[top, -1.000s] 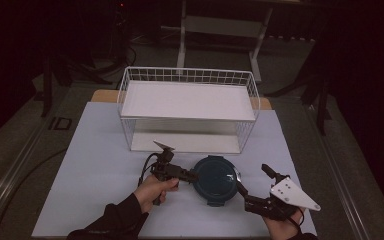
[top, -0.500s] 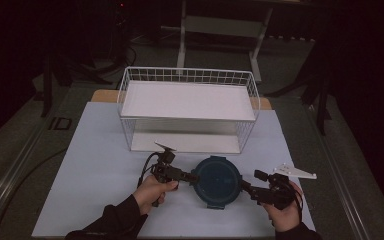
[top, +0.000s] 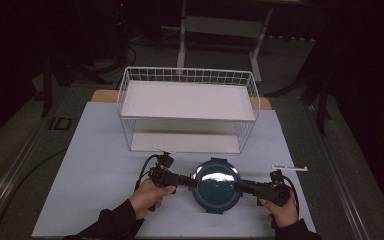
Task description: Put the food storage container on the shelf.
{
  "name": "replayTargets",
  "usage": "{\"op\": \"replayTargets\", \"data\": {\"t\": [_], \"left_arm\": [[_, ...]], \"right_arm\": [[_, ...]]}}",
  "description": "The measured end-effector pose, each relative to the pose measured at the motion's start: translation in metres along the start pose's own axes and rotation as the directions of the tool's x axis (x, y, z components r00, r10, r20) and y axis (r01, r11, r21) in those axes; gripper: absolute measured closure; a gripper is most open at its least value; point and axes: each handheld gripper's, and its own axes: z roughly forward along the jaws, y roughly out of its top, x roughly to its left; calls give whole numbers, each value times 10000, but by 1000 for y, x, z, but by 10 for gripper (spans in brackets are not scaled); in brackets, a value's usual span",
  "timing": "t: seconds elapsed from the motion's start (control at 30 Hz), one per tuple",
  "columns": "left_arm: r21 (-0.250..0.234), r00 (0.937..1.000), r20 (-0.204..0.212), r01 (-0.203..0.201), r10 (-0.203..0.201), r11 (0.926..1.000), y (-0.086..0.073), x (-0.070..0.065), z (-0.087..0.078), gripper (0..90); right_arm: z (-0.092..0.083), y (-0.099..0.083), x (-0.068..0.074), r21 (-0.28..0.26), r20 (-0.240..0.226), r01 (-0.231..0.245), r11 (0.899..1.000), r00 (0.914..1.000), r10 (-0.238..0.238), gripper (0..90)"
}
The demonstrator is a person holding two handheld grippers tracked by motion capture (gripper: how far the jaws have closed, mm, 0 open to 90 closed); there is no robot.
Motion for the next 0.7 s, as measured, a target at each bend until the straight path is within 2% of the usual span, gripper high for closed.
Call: {"op": "replayTargets", "data": {"t": [0.03,0.1,0.17,0.27,0.37,0.57,0.67,0.7], "left_arm": [[11,10000,-13,-42,42,10000,0,0,0,561],[12,9999,10,-123,123,9999,-1,0,-1,561],[34,9999,16,-120,120,9999,-2,0,-1,562],[11,9997,-6,-240,240,9997,-3,0,-1,563],[-28,9996,4,-288,288,9996,-3,0,-2,563],[-352,10000,56,-45,47,9994,-7,2,-1,559],[-432,9999,107,-61,66,9990,-9,3,-1,557],[-586,9999,89,57,-52,9983,-11,3,-2,557]], "right_arm": [[0,0,0,18,-17,-21,10000,10000,21,489],[0,0,0,87,-23,-37,10000,10000,37,491],[2,-1,0,429,-27,-73,9991,10000,74,529],[2,-1,-2,580,-306,-172,9982,9994,190,543],[3,-2,-8,689,-700,-560,9961,9957,608,552],[5,-2,-13,744,-1096,-878,9933,9894,957,562],[5,-2,-11,736,-1170,-891,9933,9883,973,566],[5,-2,-10,720,-1162,-854,9937,9888,934,569]]}}
